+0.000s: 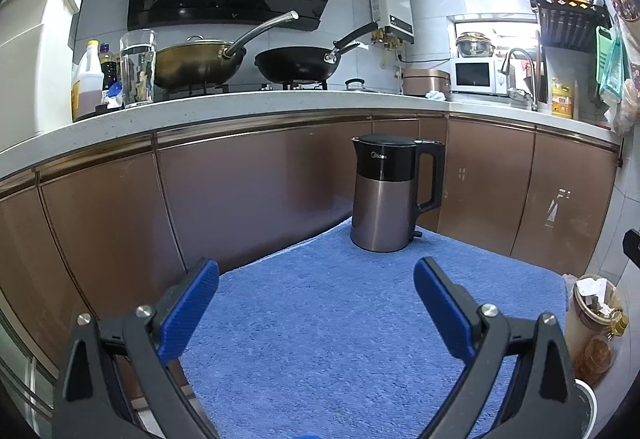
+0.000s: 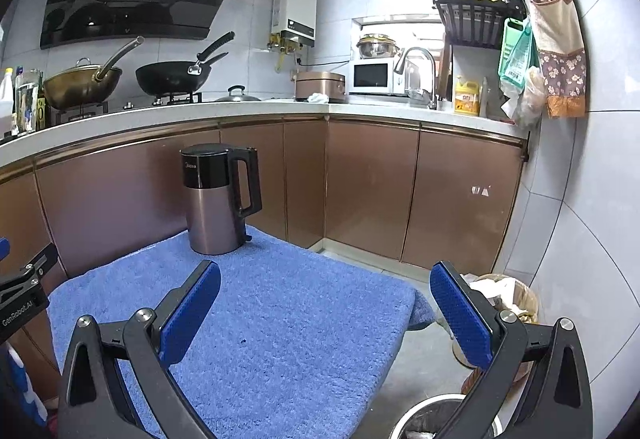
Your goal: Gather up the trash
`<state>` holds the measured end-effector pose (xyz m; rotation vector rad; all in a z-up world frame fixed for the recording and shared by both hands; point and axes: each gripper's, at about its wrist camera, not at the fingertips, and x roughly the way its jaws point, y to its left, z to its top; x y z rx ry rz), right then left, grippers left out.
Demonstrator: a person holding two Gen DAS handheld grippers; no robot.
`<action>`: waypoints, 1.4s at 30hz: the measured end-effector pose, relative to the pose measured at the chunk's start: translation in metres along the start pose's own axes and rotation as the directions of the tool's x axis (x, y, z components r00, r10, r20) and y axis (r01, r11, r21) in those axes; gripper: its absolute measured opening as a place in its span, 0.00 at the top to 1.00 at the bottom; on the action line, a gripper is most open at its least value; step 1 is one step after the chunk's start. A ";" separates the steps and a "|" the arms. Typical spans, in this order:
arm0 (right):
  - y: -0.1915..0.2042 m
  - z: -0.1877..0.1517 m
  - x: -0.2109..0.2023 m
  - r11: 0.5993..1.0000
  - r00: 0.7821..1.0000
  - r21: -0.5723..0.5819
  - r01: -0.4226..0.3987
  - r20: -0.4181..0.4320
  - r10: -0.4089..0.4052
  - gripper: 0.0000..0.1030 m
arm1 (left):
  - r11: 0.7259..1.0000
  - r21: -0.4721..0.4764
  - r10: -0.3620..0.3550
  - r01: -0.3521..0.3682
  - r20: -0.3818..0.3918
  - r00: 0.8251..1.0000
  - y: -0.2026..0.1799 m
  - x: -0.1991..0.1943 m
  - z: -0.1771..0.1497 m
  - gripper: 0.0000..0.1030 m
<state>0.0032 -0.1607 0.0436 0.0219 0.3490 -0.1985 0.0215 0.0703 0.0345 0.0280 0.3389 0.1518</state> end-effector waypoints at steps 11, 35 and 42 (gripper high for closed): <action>0.004 0.000 0.004 1.000 1.000 -0.007 0.007 0.001 -0.007 0.00 | 1.000 0.004 -0.003 0.003 -0.001 1.000 -0.004 0.001 0.000 0.04; -0.001 0.000 0.024 1.000 0.999 -0.017 0.012 -0.039 -0.013 0.00 | 1.000 0.005 -0.017 0.017 -0.021 1.000 -0.002 0.019 0.005 0.04; -0.002 -0.004 0.032 1.000 0.998 -0.012 0.027 -0.056 -0.028 0.00 | 0.999 0.018 -0.035 0.036 -0.036 0.999 -0.004 0.027 0.002 0.04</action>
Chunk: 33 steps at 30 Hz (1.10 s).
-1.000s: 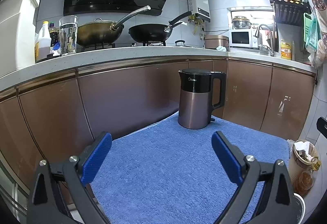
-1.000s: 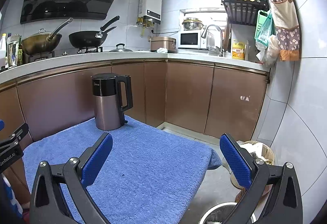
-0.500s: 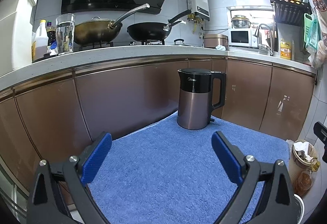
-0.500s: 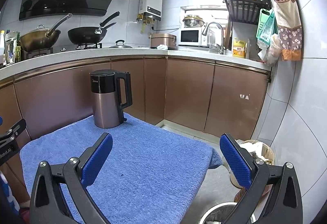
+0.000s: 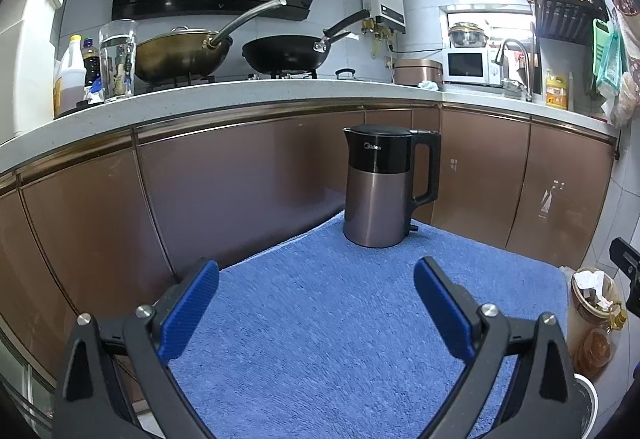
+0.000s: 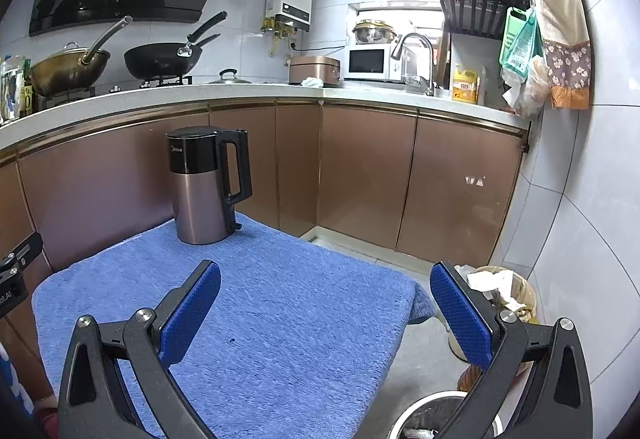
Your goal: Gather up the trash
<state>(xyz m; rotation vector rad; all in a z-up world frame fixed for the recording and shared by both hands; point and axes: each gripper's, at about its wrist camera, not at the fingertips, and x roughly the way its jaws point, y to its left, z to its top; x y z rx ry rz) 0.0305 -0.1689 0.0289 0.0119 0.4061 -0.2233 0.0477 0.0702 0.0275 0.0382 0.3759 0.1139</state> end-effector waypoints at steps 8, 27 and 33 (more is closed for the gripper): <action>-0.001 -0.003 0.004 1.000 1.000 -0.001 0.013 -0.018 -0.013 0.00 | 1.000 0.002 -0.011 0.011 0.002 1.000 0.000 0.002 0.000 0.04; 0.001 -0.004 0.004 1.000 1.000 -0.005 0.015 -0.022 -0.015 0.00 | 0.999 0.007 -0.038 0.039 -0.013 0.999 -0.001 0.003 0.000 0.04; 0.002 -0.005 0.003 1.000 1.000 -0.009 0.014 -0.024 -0.014 0.00 | 0.999 0.007 -0.040 0.040 -0.014 0.999 0.001 0.003 -0.001 0.04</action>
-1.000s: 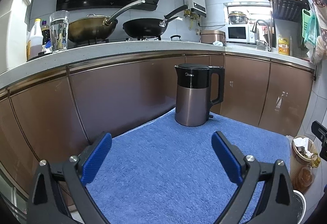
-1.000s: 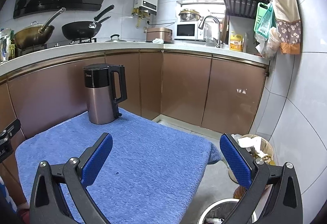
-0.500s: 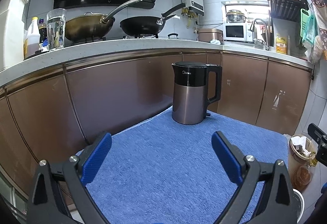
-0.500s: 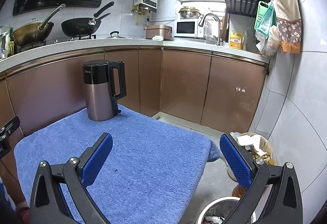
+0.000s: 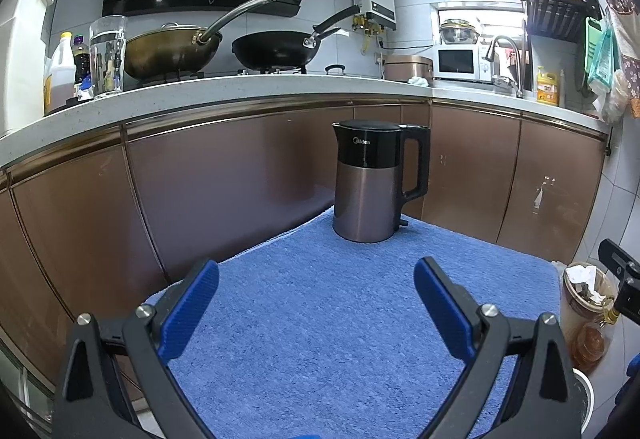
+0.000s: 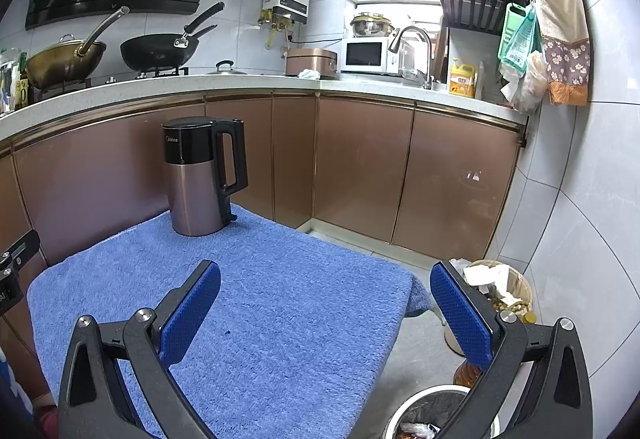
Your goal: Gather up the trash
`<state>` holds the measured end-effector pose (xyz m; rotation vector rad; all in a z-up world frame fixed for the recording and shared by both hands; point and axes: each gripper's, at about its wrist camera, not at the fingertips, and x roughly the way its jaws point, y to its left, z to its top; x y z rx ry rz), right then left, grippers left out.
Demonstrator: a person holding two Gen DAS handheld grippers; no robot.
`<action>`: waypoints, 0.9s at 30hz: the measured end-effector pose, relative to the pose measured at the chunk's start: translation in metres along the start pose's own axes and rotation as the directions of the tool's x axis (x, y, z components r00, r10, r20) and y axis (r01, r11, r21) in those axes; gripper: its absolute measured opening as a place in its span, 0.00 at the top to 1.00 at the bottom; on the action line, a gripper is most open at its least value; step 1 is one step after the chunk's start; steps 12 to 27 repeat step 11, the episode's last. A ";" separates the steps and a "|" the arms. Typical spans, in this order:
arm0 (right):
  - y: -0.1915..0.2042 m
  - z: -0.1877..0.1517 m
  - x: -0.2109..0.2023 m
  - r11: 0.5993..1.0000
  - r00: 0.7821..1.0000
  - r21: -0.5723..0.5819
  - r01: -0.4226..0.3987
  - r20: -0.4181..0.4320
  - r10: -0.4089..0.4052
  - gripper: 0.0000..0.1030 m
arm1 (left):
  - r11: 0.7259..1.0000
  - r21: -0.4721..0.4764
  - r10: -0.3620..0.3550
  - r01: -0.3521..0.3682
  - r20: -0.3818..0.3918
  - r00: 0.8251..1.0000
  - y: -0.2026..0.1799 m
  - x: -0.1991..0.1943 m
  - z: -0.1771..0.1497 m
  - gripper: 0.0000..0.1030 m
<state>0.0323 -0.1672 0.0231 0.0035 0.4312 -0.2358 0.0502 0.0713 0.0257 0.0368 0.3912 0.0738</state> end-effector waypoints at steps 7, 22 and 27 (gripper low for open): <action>0.000 0.001 -0.001 1.000 1.000 -0.004 0.001 0.004 -0.001 0.00 | 1.000 -0.006 -0.001 0.001 0.003 1.000 0.002 0.000 -0.001 0.04; 0.000 0.000 -0.001 1.000 1.000 -0.002 0.002 0.006 -0.002 0.00 | 1.000 -0.006 0.005 -0.004 0.007 1.000 0.002 -0.001 -0.002 0.04; 0.000 0.000 -0.001 1.000 1.000 -0.002 0.002 0.006 -0.002 0.00 | 1.000 -0.006 0.005 -0.004 0.007 1.000 0.002 -0.001 -0.002 0.04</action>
